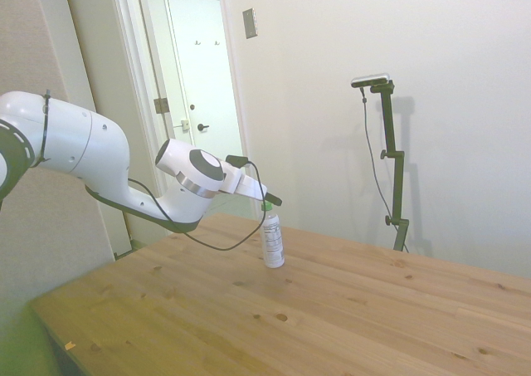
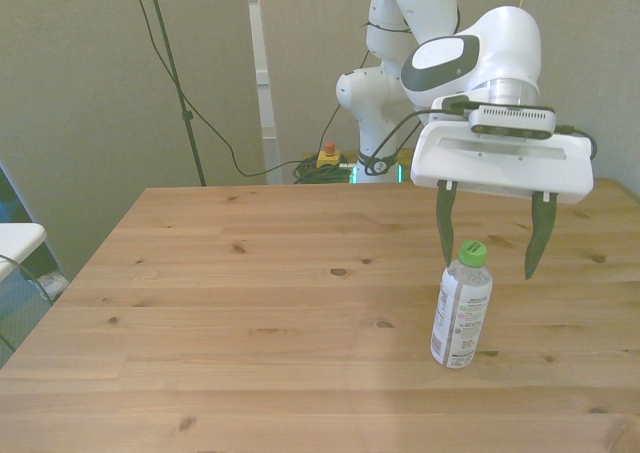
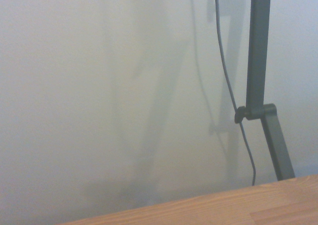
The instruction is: Stand the water bottle
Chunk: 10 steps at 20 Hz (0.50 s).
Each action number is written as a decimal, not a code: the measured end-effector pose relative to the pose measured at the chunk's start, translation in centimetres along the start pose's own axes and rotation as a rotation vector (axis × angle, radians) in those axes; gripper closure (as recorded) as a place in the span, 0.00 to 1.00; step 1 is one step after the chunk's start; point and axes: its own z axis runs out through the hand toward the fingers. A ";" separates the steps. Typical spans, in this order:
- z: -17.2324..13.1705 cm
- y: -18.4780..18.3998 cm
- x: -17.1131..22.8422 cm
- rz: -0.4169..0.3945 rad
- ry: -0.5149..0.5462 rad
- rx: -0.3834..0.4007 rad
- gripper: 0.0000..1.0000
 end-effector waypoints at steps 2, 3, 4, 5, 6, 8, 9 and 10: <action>-1.3 -0.7 0.8 0.003 0.005 0.003 0.00; -2.0 -0.8 1.2 0.002 0.004 -0.001 0.00; -2.7 -0.8 1.4 -0.002 -0.003 -0.010 0.00; -3.3 -0.8 1.7 -0.004 -0.013 -0.021 0.00; -3.9 -0.6 1.9 -0.008 -0.026 -0.036 0.00; -5.2 -0.2 2.4 -0.012 -0.059 -0.070 0.00; -5.8 0.1 2.6 -0.018 -0.078 -0.090 0.00; -6.5 0.4 2.8 -0.023 -0.093 -0.109 0.00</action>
